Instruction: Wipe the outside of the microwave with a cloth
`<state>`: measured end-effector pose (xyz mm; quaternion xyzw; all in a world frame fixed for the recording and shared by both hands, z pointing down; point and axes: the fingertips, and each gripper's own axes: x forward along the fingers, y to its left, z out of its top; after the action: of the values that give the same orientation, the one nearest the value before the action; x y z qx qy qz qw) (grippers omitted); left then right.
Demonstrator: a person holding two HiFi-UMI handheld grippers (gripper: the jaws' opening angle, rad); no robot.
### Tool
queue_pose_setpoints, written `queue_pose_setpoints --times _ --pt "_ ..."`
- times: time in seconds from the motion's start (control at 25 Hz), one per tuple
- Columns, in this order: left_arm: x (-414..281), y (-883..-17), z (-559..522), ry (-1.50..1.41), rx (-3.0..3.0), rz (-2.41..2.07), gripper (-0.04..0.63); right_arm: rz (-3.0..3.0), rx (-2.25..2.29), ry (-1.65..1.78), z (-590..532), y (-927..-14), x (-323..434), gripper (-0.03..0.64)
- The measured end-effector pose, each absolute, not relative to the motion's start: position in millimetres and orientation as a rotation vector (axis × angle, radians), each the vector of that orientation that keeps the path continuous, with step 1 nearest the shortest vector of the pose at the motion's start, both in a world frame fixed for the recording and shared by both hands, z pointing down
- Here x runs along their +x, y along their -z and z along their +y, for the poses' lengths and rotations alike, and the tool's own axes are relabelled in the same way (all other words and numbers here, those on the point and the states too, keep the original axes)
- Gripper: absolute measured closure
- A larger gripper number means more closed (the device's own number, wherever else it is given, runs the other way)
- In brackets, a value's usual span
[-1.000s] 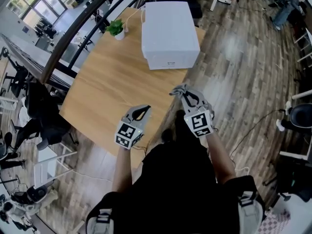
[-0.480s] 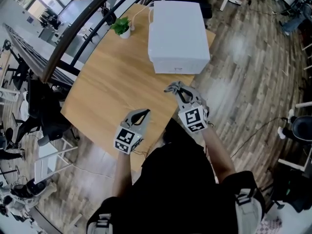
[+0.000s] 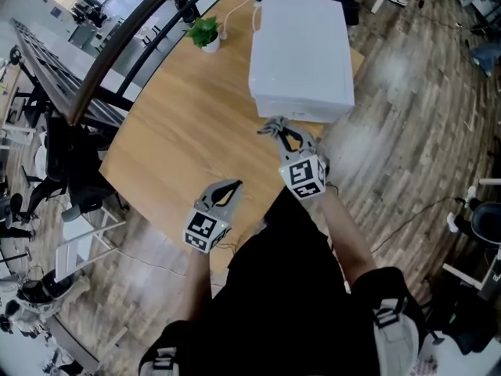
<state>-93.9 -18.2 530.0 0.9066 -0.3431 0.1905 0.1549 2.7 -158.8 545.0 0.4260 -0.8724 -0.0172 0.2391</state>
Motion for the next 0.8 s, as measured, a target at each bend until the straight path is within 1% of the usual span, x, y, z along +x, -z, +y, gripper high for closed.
queue_pose_setpoints --times 0.24,0.8 --pt "-107.1 -537.8 -22.2 -0.568 2.553 -1.009 0.595 -2.387 1.166 0.025 -186.0 -555.8 -6.9 0.584" --pt "-107.6 -538.2 -22.3 -0.558 2.548 -0.999 0.595 -2.362 1.165 0.004 -217.3 -570.3 -32.4 0.584"
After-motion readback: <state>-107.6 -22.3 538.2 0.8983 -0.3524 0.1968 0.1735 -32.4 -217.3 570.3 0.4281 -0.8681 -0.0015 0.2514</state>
